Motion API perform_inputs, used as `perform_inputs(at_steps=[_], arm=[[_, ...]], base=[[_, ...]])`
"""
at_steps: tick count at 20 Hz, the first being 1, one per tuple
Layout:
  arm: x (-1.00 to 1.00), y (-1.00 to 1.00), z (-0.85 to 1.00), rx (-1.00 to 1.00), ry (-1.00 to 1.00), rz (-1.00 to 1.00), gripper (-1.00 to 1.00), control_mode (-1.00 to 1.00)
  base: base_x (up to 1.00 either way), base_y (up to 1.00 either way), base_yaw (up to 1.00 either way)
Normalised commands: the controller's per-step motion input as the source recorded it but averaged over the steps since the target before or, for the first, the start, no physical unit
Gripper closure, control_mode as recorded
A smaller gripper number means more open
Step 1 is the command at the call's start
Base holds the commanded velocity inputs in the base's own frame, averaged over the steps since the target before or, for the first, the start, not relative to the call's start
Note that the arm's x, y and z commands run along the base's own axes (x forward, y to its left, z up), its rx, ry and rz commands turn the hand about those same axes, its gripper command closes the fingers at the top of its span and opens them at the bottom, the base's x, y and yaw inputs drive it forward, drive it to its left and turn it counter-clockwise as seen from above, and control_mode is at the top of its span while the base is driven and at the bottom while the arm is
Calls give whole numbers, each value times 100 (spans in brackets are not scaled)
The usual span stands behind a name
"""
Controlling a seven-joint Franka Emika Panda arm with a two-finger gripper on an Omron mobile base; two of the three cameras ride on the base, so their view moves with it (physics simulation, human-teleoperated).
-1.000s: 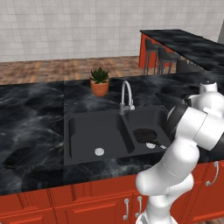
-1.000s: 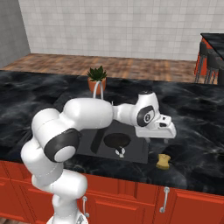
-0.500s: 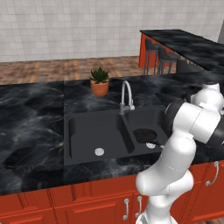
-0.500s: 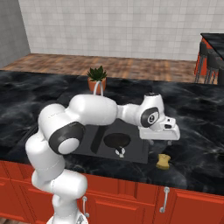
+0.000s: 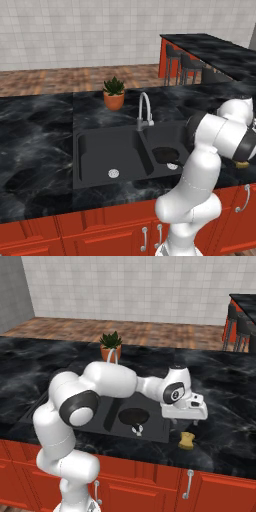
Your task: Pick the pan and sponge and place them into the sink. Then turn on the water.
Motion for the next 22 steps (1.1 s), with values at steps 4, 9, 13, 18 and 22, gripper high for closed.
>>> perform_inputs(at_steps=[4, 9, 13, 18, 22], arm=[[0, -1, -15, 0, 0, 1, -100, -100], [0, -1, -15, 0, 0, 0, -100, -100], [0, -2, -13, 0, 0, 0, -100, -100], [0, -4, -12, 0, 0, 0, -100, -100], [0, -4, -12, 1, 0, 0, -100, -100]], base=[[0, 0, 0], [0, 0, 0], [0, 0, 0], [0, 0, 0], [0, 0, 0]])
